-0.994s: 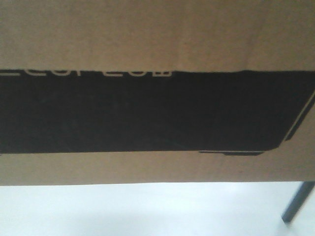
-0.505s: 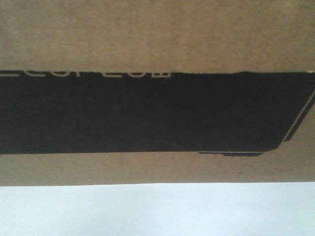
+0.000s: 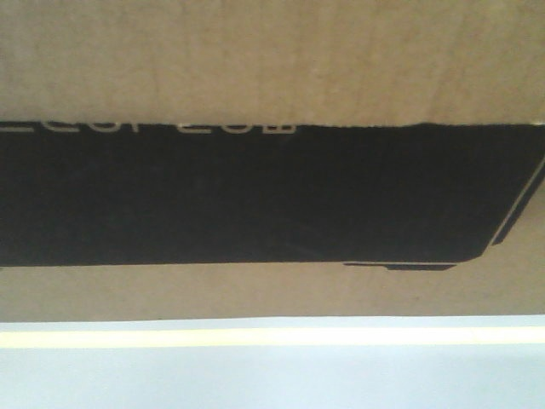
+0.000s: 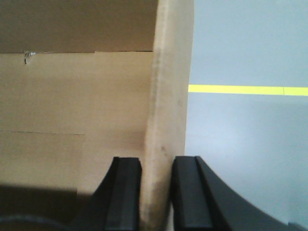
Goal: Grab box from left shelf to table start
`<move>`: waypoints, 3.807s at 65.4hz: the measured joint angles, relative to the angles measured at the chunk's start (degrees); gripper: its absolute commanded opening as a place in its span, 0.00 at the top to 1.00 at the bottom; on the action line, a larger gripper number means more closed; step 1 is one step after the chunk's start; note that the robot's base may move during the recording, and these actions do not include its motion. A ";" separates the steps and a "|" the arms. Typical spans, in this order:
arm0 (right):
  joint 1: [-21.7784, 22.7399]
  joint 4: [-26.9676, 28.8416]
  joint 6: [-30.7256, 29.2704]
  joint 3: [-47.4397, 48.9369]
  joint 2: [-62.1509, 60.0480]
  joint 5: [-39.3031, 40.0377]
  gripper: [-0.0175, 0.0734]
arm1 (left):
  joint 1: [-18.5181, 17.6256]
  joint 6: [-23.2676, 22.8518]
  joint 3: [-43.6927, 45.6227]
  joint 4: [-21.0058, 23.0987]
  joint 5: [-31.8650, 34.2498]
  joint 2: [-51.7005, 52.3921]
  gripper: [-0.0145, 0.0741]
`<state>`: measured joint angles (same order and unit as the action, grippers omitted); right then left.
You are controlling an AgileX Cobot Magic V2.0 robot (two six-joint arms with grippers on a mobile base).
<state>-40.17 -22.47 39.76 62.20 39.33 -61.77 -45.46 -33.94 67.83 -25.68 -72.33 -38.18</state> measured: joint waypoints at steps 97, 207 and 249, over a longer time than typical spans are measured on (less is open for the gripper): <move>0.00 0.00 0.00 0.00 0.00 0.11 0.74 | 0.00 0.04 0.00 0.00 0.00 0.00 0.95; 0.00 0.00 -0.05 0.00 0.22 0.20 0.74 | 0.00 0.13 0.00 -0.23 0.00 0.00 0.95; 0.00 0.00 -0.05 0.00 0.22 0.20 0.74 | 0.00 0.13 0.00 -0.23 0.00 0.00 0.95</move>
<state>-40.17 -22.47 39.70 62.20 39.54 -61.57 -45.46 -33.81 67.83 -25.91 -72.33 -38.18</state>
